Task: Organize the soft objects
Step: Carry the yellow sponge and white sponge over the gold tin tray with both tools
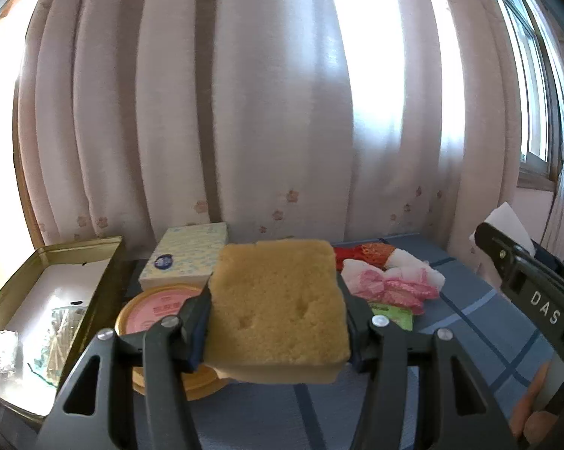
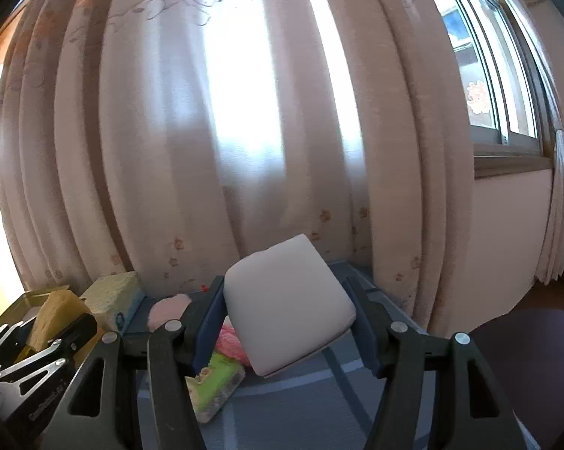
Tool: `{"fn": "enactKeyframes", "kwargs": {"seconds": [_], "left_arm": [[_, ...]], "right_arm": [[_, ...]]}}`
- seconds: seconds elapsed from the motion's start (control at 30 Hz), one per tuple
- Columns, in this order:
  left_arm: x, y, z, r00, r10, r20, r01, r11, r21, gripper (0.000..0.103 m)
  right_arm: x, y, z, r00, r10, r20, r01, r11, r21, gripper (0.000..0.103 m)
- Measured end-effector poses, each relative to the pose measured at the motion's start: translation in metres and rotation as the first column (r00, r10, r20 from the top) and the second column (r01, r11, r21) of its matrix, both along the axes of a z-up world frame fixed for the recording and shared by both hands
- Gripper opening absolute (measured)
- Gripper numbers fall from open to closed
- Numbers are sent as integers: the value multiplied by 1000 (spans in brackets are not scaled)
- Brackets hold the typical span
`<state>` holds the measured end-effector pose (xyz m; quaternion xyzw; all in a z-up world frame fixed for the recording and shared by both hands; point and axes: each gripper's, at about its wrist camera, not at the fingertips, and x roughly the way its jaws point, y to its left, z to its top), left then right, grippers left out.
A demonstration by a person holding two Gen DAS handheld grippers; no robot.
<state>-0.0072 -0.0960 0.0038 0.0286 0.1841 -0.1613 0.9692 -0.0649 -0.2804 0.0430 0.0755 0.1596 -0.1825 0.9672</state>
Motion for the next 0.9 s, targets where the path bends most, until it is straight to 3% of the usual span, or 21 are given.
{"fn": "enactKeyframes", "kwargs": {"seconds": [0.57,0.9], "left_arm": [[-7,41,0,1000,29,5,-29,999,-34,55],[-9,88,1,996,88,-5,-88,994,-60,55]], "right_arm": [[14,64,-2,994,106,-26,-107,994,-31,64],[28,106,-5,978,203,-44,-204,979,1,64]]}}
